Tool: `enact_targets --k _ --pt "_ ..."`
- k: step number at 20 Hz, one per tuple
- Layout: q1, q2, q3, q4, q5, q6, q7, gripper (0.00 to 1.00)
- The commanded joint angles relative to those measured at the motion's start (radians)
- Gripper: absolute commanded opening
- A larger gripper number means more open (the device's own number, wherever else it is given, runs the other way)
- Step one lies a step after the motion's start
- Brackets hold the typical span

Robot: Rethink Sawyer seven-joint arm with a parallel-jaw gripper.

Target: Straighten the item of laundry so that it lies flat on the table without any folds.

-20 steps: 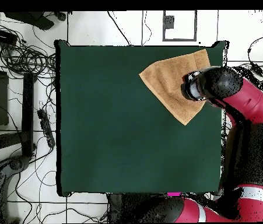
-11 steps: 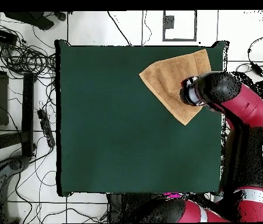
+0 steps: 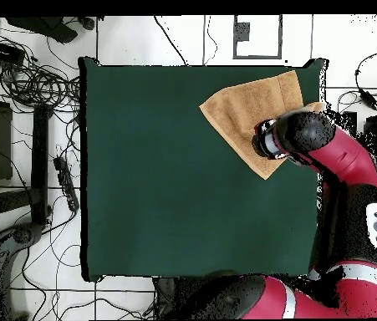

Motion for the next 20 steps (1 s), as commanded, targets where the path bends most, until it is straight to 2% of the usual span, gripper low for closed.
enact_targets --k 1,10,18,20 --pt "0.013 0.129 0.027 0.110 -0.014 -0.084 0.153 1.00" --pt "0.004 0.204 0.062 0.066 0.003 -0.187 0.143 1.00" --pt "-0.010 0.260 0.076 0.006 0.021 -0.173 0.117 1.00" --pt "-0.018 0.268 0.077 0.000 0.033 -0.132 0.125 1.00"
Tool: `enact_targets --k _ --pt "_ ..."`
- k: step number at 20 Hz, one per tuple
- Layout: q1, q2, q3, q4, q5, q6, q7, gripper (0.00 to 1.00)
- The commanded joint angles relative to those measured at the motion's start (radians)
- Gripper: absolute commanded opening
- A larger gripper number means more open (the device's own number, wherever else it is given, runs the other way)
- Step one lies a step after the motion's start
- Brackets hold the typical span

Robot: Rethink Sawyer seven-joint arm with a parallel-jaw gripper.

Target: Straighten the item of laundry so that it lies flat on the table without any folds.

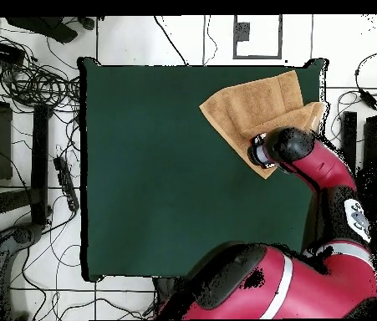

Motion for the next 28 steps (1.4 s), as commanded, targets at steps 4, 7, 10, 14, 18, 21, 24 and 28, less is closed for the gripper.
enact_targets --k 4,7,10,14,18,21,24,28 --pt "-0.017 0.093 0.060 0.019 0.043 0.183 0.143 1.00" --pt "-0.040 0.069 0.049 0.050 0.046 0.278 0.137 1.00" --pt "-0.069 0.043 0.062 0.105 0.050 0.332 0.097 1.00" --pt "-0.083 0.015 0.053 0.167 0.060 0.374 0.118 1.00" --pt "-0.110 0.025 0.053 0.199 0.042 0.339 0.089 1.00" --pt "-0.122 0.034 0.051 0.220 0.031 0.287 0.083 1.00" --pt "-0.107 0.074 0.037 0.163 0.014 0.189 0.110 1.00" --pt "-0.056 0.034 -0.001 0.144 0.000 0.157 0.161 1.00"
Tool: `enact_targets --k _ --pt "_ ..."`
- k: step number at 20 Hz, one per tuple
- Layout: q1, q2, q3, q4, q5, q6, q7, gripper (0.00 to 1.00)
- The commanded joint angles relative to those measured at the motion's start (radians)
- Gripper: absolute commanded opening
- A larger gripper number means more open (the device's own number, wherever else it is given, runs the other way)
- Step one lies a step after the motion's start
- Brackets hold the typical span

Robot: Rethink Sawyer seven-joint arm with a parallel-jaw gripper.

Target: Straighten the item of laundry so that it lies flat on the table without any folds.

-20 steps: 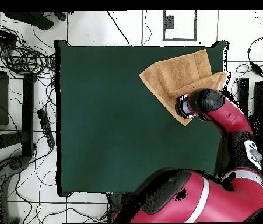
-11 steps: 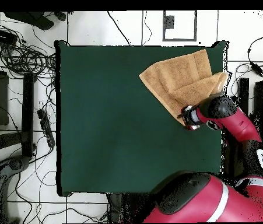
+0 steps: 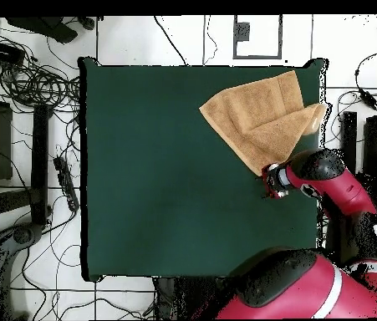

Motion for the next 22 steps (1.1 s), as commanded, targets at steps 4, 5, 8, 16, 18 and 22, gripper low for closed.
enact_targets --k 4,5,8,16,18,22 --pt "0.110 -0.100 -0.003 0.126 -0.009 -0.099 0.172 1.00" --pt "0.118 -0.152 0.004 0.156 0.010 -0.071 0.167 1.00" --pt "0.124 -0.240 0.013 0.184 0.036 0.011 0.152 1.00" --pt "0.138 -0.287 0.000 0.121 0.012 0.072 0.152 1.00" --pt "0.125 -0.237 0.008 0.068 -0.001 0.048 0.144 1.00" --pt "0.099 -0.111 0.031 -0.028 -0.015 -0.041 0.121 1.00"
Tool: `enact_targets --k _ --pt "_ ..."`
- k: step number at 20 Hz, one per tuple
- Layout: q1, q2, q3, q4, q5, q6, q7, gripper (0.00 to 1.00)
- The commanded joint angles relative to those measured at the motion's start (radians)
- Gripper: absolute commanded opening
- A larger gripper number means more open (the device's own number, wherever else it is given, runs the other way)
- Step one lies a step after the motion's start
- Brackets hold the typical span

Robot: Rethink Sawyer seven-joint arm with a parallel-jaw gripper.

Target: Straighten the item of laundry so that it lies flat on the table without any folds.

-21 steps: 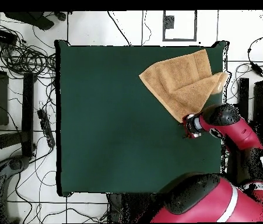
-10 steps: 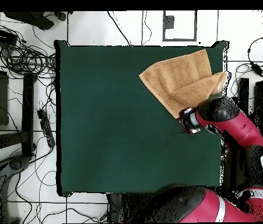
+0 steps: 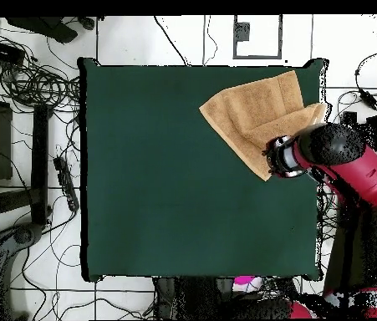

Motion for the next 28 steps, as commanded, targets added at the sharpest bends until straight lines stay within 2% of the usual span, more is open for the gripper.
enact_targets --k 1,11,17,24,28 --pt "-0.004 0.162 0.059 -0.061 -0.011 -0.056 0.118 1.00" --pt "-0.007 0.285 0.089 -0.098 -0.002 -0.306 0.125 1.00" --pt "-0.022 0.321 0.113 -0.095 0.026 -0.288 0.110 1.00" --pt "-0.001 0.267 0.062 -0.036 0.038 -0.175 0.149 1.00" --pt "0.002 0.258 0.046 -0.059 0.028 -0.148 0.146 1.00"
